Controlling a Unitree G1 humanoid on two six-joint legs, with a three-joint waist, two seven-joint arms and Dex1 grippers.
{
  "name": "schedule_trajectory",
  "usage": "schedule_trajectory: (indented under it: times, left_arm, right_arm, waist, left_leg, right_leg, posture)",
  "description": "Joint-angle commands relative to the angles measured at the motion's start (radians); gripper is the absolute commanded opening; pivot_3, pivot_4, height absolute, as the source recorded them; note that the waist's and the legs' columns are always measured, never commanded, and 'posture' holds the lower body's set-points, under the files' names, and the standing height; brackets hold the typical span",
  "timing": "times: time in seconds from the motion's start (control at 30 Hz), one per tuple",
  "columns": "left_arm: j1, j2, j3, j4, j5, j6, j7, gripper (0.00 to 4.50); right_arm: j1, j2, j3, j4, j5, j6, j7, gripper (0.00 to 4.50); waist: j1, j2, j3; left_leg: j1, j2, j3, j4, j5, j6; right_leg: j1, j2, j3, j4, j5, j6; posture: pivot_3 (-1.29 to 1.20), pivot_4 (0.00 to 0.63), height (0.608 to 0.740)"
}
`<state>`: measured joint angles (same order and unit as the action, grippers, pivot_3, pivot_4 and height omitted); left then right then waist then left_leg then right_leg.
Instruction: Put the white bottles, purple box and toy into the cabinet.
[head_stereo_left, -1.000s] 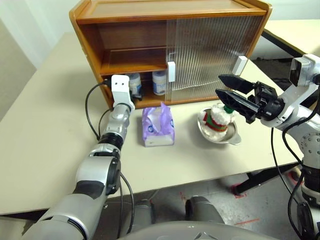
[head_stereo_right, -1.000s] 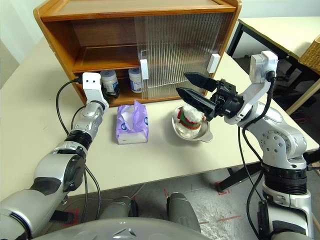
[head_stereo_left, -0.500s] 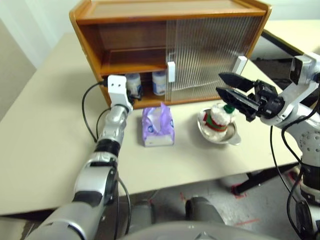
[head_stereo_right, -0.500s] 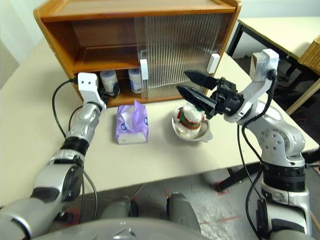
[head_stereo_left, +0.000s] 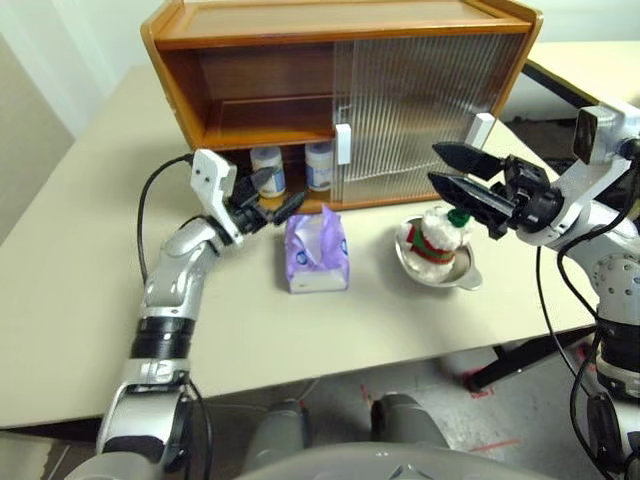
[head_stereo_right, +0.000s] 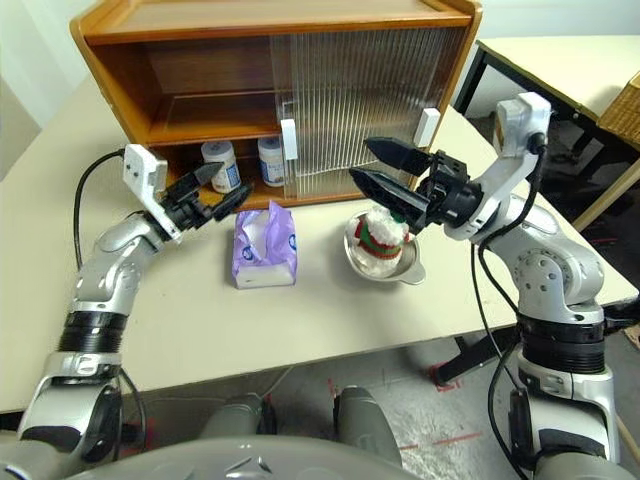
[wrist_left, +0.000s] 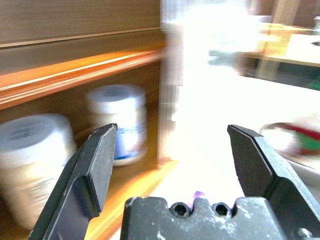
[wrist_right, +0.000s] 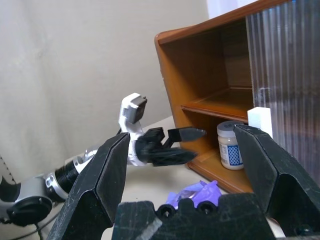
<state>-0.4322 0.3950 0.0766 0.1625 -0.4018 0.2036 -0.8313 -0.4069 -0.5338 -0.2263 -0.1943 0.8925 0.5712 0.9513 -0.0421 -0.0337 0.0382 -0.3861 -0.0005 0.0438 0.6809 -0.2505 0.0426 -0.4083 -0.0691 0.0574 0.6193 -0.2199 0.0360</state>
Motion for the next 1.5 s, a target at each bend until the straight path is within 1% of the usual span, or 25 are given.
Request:
schedule_trajectory:
  times: [0.03, 0.13, 0.3, 0.4, 0.5, 0.6, 0.77, 0.9, 1.03, 1.2, 1.3, 1.5]
  left_arm:
    - [0.032, 0.083, -0.013, -0.027, -0.065, 0.046, -0.183, 4.47]
    - [0.056, 0.156, -0.059, -0.021, -0.059, 0.029, -0.331, 4.47]
    - [0.081, 0.206, -0.138, 0.056, 0.018, -0.083, -0.47, 4.47]
    - [0.088, 0.191, -0.165, 0.118, 0.051, -0.143, -0.495, 4.47]
    - [0.086, 0.182, -0.2, 0.19, 0.107, -0.241, -0.517, 4.47]
    - [0.068, 0.152, -0.218, 0.295, 0.155, -0.336, -0.507, 4.47]
    - [0.032, 0.099, -0.228, 0.436, 0.197, -0.431, -0.49, 4.47]
    - [0.014, 0.078, -0.221, 0.474, 0.195, -0.442, -0.492, 4.47]
    - [0.012, 0.082, -0.214, 0.475, 0.184, -0.436, -0.506, 4.47]
    - [0.024, 0.085, -0.185, 0.412, 0.124, -0.35, -0.532, 4.47]
    - [0.037, 0.085, -0.163, 0.354, 0.073, -0.276, -0.547, 3.88]
    - [0.057, 0.093, -0.141, 0.295, 0.04, -0.184, -0.548, 1.56]
  right_arm:
    - [-0.009, 0.007, 0.011, 0.005, -0.011, -0.015, 0.007, 4.5]
    - [-0.012, 0.01, 0.011, 0.005, -0.012, -0.015, 0.007, 4.5]
    - [-0.003, 0.009, 0.004, -0.006, -0.01, -0.013, -0.002, 4.5]
    - [0.002, 0.006, -0.002, -0.012, -0.008, -0.011, -0.008, 4.5]
    - [0.006, 0.003, -0.006, -0.019, -0.005, -0.008, -0.014, 4.5]
    - [0.011, 0.0, -0.01, -0.028, 0.0, -0.004, -0.021, 4.5]
    - [0.015, -0.007, -0.014, -0.039, 0.006, 0.001, -0.031, 4.5]
    - [0.017, -0.014, -0.018, -0.045, 0.008, 0.004, -0.036, 4.5]
    - [0.024, -0.017, -0.017, -0.048, 0.006, 0.002, -0.038, 4.5]
    - [0.023, -0.015, -0.011, -0.04, 0.001, -0.003, -0.035, 4.5]
    - [0.019, -0.013, -0.005, -0.029, -0.006, -0.007, -0.029, 4.5]
    - [0.017, -0.012, 0.001, -0.02, -0.015, -0.011, -0.019, 4.5]
  waist:
    - [-0.001, 0.0, 0.0]
    - [-0.004, 0.0, 0.0]
    - [0.0, 0.001, 0.0]
    - [0.001, 0.001, 0.0]
    - [0.0, 0.001, 0.0]
    - [0.0, 0.001, 0.0]
    - [0.002, 0.001, 0.0]
    - [0.001, 0.001, 0.0]
    - [0.0, 0.002, -0.001]
    - [-0.002, 0.002, -0.001]
    - [-0.005, 0.002, 0.0]
    - [-0.012, 0.002, 0.0]
  left_leg:
    - [0.0, 0.0, 0.0, 0.0, 0.0, 0.0]
    - [0.0, 0.001, 0.0, 0.0, 0.0, 0.0]
    - [0.0, 0.0, 0.0, 0.0, 0.0, 0.0]
    - [0.0, 0.001, 0.0, 0.0, 0.0, 0.0]
    - [0.0, 0.001, 0.0, 0.0, 0.0, 0.0]
    - [0.0, 0.001, 0.0, 0.0, 0.0, 0.0]
    - [0.0, 0.001, 0.0, 0.0, 0.0, 0.0]
    - [0.0, 0.001, 0.0, 0.0, 0.0, 0.0]
    - [0.0, 0.001, 0.0, 0.0, 0.0, 0.0]
    - [0.0, 0.001, 0.0, 0.0, 0.0, 0.0]
    - [0.0, 0.001, 0.0, 0.0, 0.0, 0.0]
    - [0.0, 0.001, 0.0, 0.0, 0.0, 0.001]
  right_leg:
    - [0.0, 0.0, 0.0, 0.0, -0.001, 0.001]
    - [0.0, 0.001, 0.0, 0.001, -0.002, 0.0]
    - [0.0, 0.0, 0.0, 0.001, -0.003, 0.0]
    - [0.0, 0.0, 0.0, 0.001, -0.003, -0.001]
    - [-0.001, -0.001, 0.0, 0.001, -0.003, 0.0]
    - [-0.001, -0.002, 0.0, 0.001, -0.003, 0.0]
    - [-0.001, -0.002, -0.001, 0.001, -0.002, 0.0]
    - [-0.001, -0.002, -0.001, 0.001, -0.002, 0.001]
    - [-0.001, -0.002, -0.001, 0.001, -0.002, 0.001]
    - [-0.001, -0.002, -0.001, 0.001, -0.002, 0.001]
    - [-0.001, -0.002, -0.001, 0.001, -0.002, 0.001]
    - [-0.001, -0.001, 0.0, 0.001, -0.003, 0.002]
  posture:
    - [-0.04, 0.0, 0.74]
    - [-0.04, 0.0, 0.74]
    - [-0.05, 0.0, 0.74]
    - [-0.06, 0.0, 0.74]
    - [-0.07, 0.0, 0.74]
    - [-0.08, 0.0, 0.74]
    - [-0.09, 0.0, 0.74]
    - [-0.09, 0.0, 0.74]
    - [-0.09, 0.0, 0.74]
    - [-0.09, 0.0, 0.74]
    - [-0.08, 0.0, 0.74]
    - [-0.07, 0.0, 0.74]
